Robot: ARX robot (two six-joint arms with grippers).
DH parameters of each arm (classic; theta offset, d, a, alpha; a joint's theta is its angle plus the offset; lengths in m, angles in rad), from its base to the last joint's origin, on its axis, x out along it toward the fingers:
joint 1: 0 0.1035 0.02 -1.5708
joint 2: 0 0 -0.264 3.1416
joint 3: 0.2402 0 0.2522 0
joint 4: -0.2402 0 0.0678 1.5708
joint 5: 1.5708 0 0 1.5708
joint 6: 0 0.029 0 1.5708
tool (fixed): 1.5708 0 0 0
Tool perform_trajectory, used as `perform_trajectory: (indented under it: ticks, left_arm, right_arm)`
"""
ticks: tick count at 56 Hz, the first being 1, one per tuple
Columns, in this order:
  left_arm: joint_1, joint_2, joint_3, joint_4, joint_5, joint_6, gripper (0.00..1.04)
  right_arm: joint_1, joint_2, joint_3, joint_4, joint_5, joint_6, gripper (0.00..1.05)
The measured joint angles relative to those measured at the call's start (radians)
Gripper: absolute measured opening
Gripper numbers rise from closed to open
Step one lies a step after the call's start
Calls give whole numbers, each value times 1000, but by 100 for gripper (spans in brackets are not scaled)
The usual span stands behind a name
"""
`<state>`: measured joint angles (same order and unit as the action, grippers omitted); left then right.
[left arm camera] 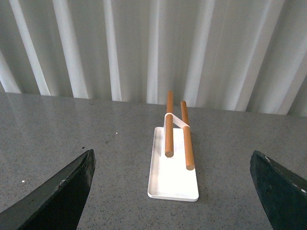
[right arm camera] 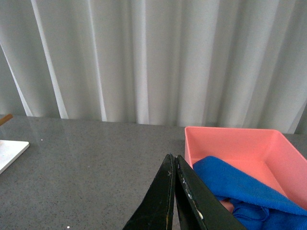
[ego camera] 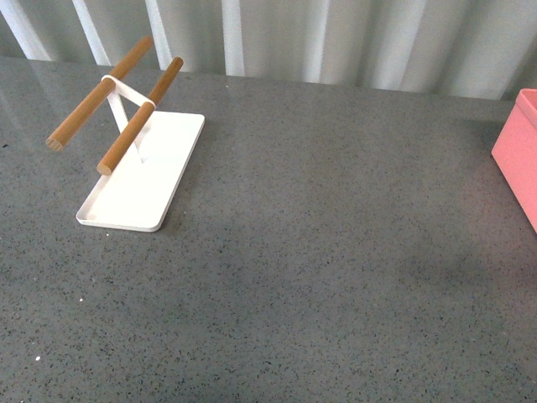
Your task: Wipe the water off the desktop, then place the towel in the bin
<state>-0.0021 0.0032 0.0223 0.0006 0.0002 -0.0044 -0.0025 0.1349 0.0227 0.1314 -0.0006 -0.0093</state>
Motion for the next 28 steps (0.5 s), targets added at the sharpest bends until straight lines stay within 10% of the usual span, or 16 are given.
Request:
perform_trajectory:
  ticks: [21, 28]
  left_arm:
    - [0, -1, 0, 0, 0, 0, 98]
    - [0, -1, 0, 0, 0, 0, 98]
  right_arm:
    - [0, -130, 0, -130, 0, 0, 3]
    - [0, -130, 0, -130, 0, 0, 21]
